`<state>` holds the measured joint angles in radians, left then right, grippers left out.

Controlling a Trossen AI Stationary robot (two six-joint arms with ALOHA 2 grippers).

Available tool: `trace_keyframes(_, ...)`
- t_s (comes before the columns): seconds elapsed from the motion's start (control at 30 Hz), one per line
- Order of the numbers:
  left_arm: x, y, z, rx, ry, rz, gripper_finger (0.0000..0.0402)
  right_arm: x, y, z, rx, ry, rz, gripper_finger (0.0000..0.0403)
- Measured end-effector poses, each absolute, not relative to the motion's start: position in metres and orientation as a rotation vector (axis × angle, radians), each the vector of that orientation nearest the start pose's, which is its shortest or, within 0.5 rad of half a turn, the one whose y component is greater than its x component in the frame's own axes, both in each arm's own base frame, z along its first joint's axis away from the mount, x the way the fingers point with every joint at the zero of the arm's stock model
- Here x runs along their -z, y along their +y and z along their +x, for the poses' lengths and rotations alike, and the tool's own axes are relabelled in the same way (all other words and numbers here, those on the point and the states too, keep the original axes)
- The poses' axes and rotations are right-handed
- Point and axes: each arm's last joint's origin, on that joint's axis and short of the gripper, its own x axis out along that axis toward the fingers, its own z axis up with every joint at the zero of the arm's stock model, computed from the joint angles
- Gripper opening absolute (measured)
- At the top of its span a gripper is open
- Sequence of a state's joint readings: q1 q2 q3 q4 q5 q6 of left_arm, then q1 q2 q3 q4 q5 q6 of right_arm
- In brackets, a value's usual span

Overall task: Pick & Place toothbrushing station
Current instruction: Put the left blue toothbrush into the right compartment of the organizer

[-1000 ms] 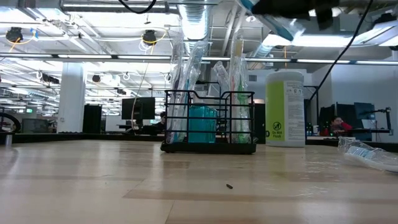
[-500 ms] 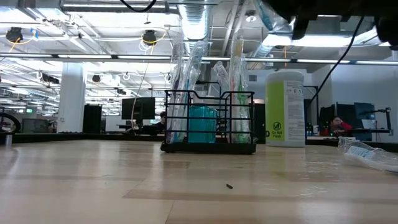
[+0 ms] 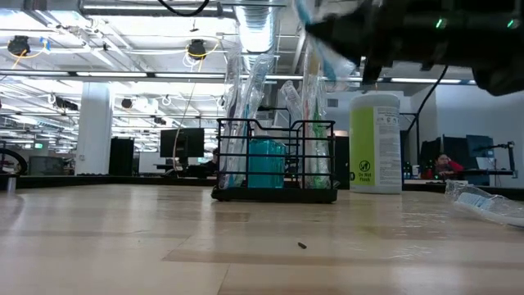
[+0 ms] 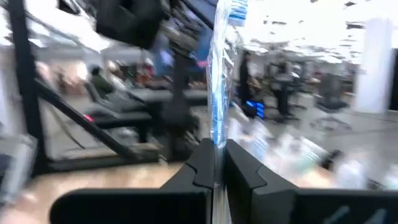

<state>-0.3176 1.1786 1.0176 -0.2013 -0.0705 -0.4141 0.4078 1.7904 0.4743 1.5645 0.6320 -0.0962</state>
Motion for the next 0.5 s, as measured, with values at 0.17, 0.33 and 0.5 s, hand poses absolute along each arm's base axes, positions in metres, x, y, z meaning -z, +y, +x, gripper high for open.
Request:
trace_keyframes(0.17,-0.328,-0.081,0.26,0.123,0.363,-0.255,0.0047,-0.17,0.102,0.267,0.194,-0.237,0.043,0.0006)
trace_keyframes(0.33,-0.316,-0.09,0.286,0.145,0.299,-0.167,0.0047,-0.176,0.103,0.266,0.156,-0.261,0.05,0.0006)
trace_keyframes(0.5,-0.303,-0.089,0.301,0.007,0.276,-0.109,0.0047,-0.178,0.108,0.264,0.142,-0.266,0.047,0.0009)
